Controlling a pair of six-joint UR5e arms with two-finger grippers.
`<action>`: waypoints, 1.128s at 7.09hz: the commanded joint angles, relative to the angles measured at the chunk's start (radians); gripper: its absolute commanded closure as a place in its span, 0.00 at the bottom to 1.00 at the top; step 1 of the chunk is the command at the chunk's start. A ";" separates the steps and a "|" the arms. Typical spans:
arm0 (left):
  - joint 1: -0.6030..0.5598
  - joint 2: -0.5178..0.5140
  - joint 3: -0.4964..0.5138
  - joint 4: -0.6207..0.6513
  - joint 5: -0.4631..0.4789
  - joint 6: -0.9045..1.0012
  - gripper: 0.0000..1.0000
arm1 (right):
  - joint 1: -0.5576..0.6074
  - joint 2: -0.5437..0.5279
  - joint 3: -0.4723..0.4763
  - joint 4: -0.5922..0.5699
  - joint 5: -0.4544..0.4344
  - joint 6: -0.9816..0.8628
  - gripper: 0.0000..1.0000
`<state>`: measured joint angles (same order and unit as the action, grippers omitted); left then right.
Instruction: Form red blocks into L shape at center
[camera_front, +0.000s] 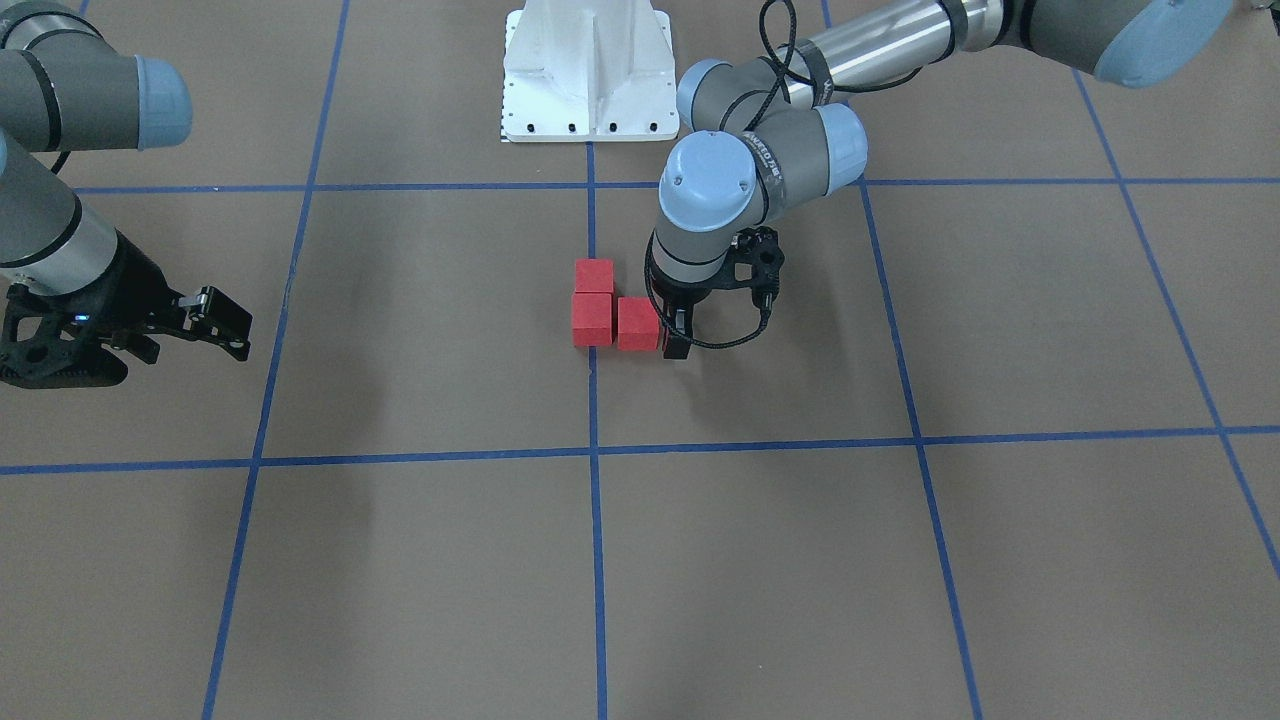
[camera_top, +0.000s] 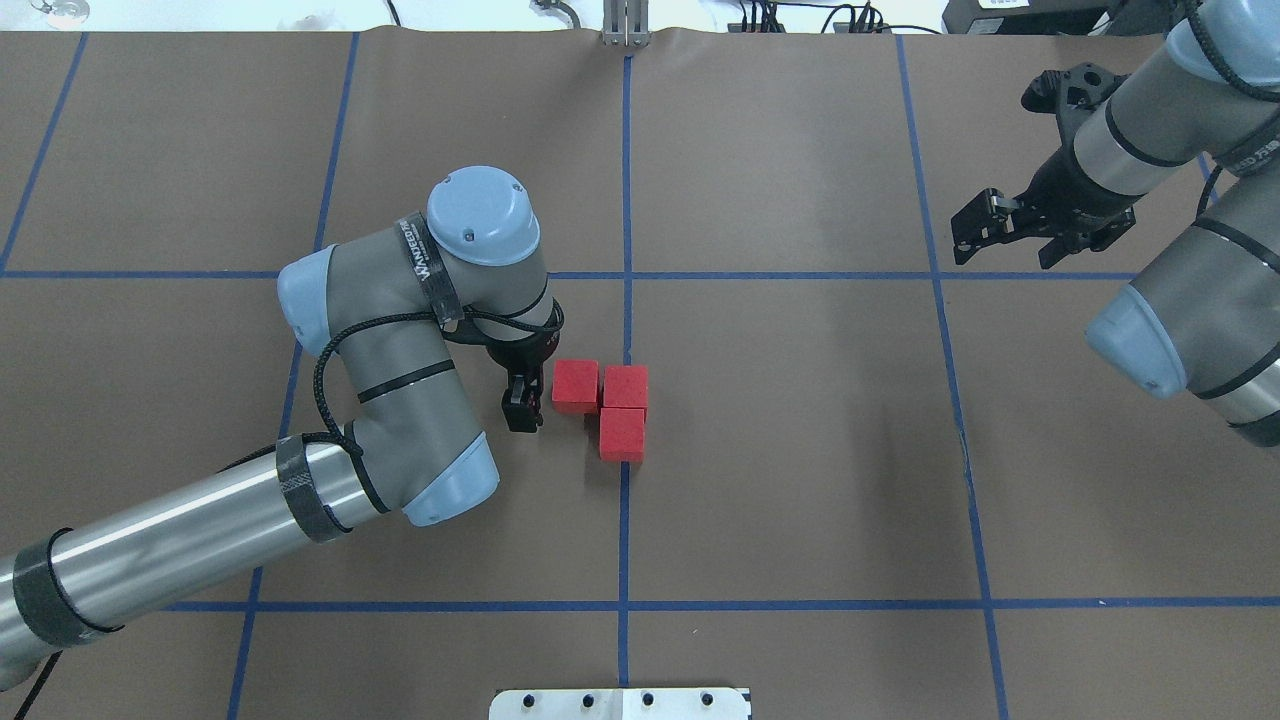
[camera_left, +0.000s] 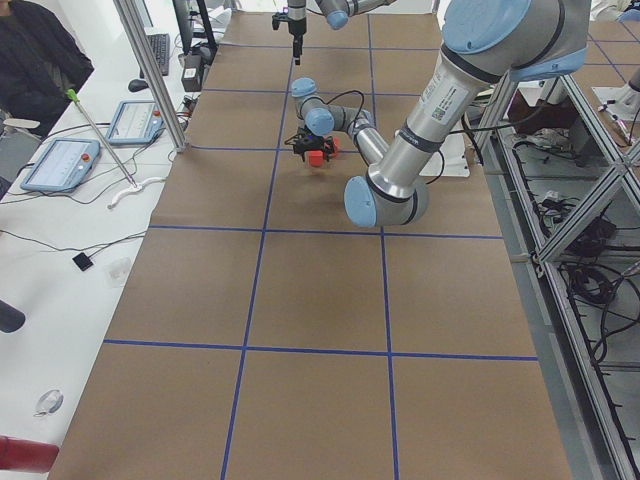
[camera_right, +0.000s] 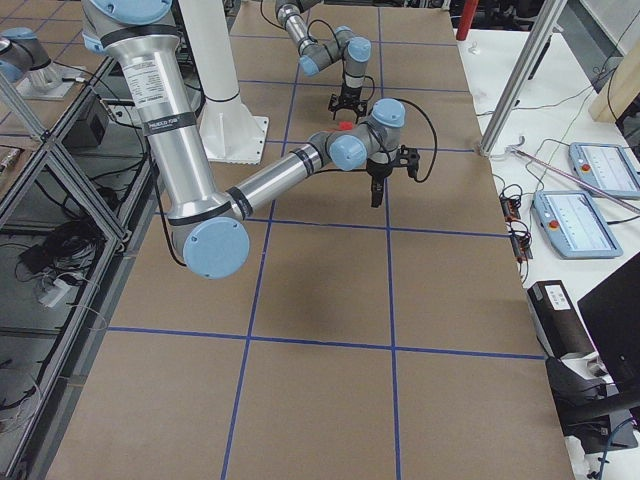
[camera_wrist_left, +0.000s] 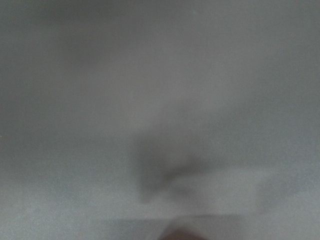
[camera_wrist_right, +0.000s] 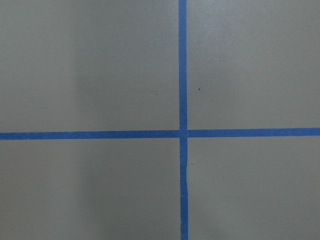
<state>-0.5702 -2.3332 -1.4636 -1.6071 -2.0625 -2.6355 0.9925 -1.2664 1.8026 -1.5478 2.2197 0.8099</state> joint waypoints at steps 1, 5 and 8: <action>0.003 0.003 0.002 -0.002 -0.001 0.000 0.00 | 0.000 -0.001 0.000 0.000 0.000 0.000 0.00; 0.004 0.023 -0.012 -0.002 -0.007 0.000 0.00 | 0.000 -0.002 0.000 0.000 0.001 0.000 0.00; 0.009 0.023 -0.017 -0.001 -0.008 0.000 0.00 | 0.000 -0.002 0.000 0.000 0.000 -0.002 0.00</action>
<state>-0.5640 -2.3099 -1.4794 -1.6085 -2.0697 -2.6354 0.9925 -1.2690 1.8024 -1.5478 2.2201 0.8086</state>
